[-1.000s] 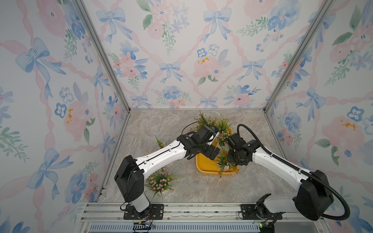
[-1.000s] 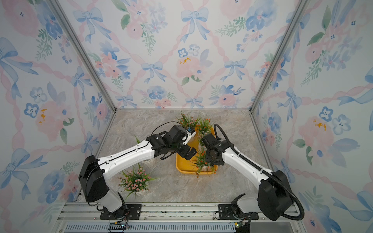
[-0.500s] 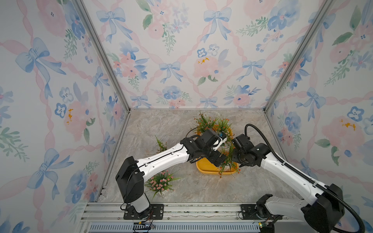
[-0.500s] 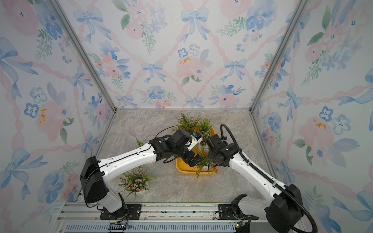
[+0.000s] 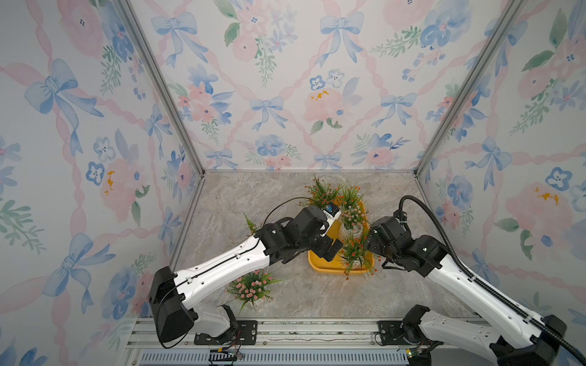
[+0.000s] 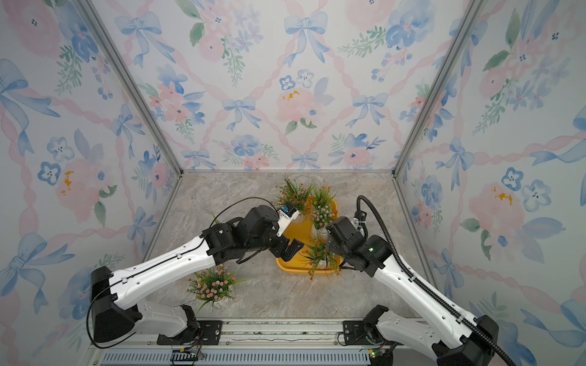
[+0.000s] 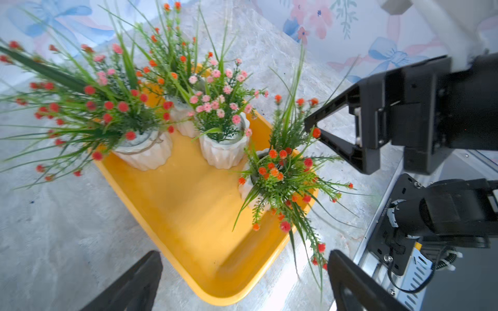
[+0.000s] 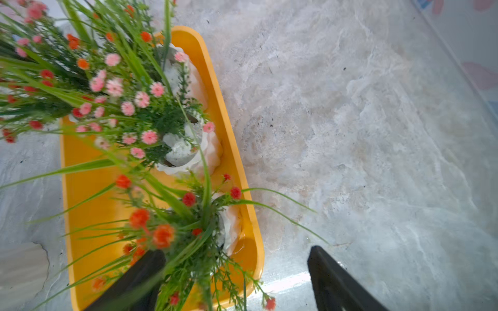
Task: Put the potted gypsophila into the storage box
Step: Pick up the baby's breath potted plant from the center of the board.
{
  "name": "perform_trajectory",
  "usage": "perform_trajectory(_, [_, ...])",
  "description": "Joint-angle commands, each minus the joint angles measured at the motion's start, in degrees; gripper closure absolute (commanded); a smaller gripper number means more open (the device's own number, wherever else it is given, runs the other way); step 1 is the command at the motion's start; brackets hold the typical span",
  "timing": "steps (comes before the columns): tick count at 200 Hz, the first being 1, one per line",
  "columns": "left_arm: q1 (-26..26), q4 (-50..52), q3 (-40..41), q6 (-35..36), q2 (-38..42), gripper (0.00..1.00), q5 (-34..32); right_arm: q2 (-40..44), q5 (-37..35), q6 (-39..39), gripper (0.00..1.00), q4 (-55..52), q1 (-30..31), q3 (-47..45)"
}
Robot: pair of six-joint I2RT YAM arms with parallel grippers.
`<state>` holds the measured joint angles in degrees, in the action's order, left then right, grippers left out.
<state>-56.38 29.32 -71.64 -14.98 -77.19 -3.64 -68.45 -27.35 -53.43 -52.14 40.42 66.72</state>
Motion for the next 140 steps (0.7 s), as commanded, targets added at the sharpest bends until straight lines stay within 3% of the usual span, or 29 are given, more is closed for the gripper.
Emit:
perform_trajectory(1, [0.30,0.12,3.30,-3.35,4.58,0.02,-5.06,-1.70,-5.49,-1.68,0.09,-1.19,3.30,4.10])
perform_trajectory(9, [0.76,0.12,4.43,-4.13,6.18,0.02,-4.94,-2.64,-6.20,-1.78,0.00,-1.86,4.34,5.40])
perform_trajectory(76, [5.26,1.53,15.14,-12.36,11.72,0.02,-5.31,-6.30,-11.67,-6.78,0.03,-4.91,13.92,10.96])
perform_trajectory(119, [9.11,2.09,17.48,-11.91,10.58,0.04,-2.80,-6.50,-14.13,-12.66,0.03,-10.31,18.84,11.19])
perform_trajectory(140, [9.58,4.11,17.02,-10.61,7.23,0.05,-5.79,-5.85,-15.88,-13.08,0.03,-11.13,18.86,10.81])
